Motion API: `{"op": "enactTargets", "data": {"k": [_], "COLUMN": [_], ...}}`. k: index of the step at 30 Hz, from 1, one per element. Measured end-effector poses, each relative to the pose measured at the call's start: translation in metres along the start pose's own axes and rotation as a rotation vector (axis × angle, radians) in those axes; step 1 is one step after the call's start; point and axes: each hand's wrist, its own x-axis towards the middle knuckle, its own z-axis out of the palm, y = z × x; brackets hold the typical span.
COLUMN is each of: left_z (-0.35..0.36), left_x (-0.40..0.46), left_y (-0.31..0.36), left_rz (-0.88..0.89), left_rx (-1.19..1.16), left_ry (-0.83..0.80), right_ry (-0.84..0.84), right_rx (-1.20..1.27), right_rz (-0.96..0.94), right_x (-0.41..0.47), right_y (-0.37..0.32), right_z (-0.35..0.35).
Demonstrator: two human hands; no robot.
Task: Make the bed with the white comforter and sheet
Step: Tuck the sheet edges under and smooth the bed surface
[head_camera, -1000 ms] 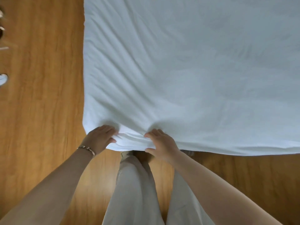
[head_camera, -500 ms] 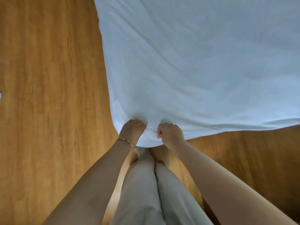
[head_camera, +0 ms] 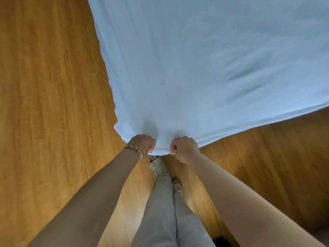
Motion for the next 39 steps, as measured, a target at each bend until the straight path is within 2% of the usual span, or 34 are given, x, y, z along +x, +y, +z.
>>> {"op": "enactTargets", "data": {"k": [3,8,10,13,14,15,16,18,21,23,25,28,29,30,32,33,36,39], "left_z": [0.000,-0.020,-0.030,-0.052,-0.060,-0.067,-0.073,-0.080,-0.101,-0.131,-0.163,-0.189,-0.192,-0.195,-0.205,-0.213,-0.236,-0.241], "left_x": [0.001,0.005,0.010,0.030,0.039,0.045,0.050,0.057,0.063,0.077,0.093,0.117,0.122,0.126,0.135,0.140,0.150,0.158], "left_y": [0.012,0.012,0.004,-0.023,-0.034,-0.047,-0.059,-0.083,-0.115,-0.134,-0.153,-0.184,-0.196,-0.208,-0.230,-0.239,-0.263,-0.295], "left_rz": [-0.028,0.003,0.033,0.069,0.054,0.005,-0.057,-0.095,0.080,0.199,0.268,0.312,0.300,0.294,0.354,0.426,0.681,0.744], "left_rx": [0.048,0.120,0.097,0.048,0.060,0.056,0.020,-0.054,0.051,0.074,0.060,0.144,0.153,0.188,0.289,0.311,0.392,0.468], "left_ry": [-0.114,-0.183,-0.092,0.277,0.347,0.337,0.258,0.076,-0.020,-0.131,-0.176,0.057,0.088,0.053,-0.096,-0.123,-0.048,-0.052], "right_ry": [-0.046,-0.080,-0.062,0.090,0.175,0.260,0.328,0.307,0.010,-0.069,0.012,0.295,0.301,0.236,0.102,0.092,0.182,0.402], "right_rx": [-0.001,-0.030,-0.017,0.074,0.082,0.073,0.049,-0.021,-0.014,-0.006,0.084,0.281,0.292,0.271,0.221,0.216,0.285,0.317], "right_rz": [0.018,0.021,0.015,-0.010,-0.025,-0.041,-0.050,-0.012,0.170,0.271,0.340,0.404,0.404,0.408,0.451,0.472,0.467,0.433], "right_x": [-0.006,-0.003,-0.003,0.013,0.024,0.036,0.048,0.068,0.090,0.110,0.135,0.170,0.177,0.184,0.198,0.204,0.223,0.238], "right_y": [0.000,-0.001,-0.006,-0.019,-0.026,-0.033,-0.041,-0.057,-0.085,-0.106,-0.126,-0.162,-0.174,-0.186,-0.202,-0.207,-0.222,-0.238], "right_z": [0.011,-0.002,-0.006,-0.020,-0.028,-0.036,-0.041,-0.048,-0.065,-0.094,-0.118,-0.126,-0.123,-0.119,-0.114,-0.116,-0.123,-0.103]}}
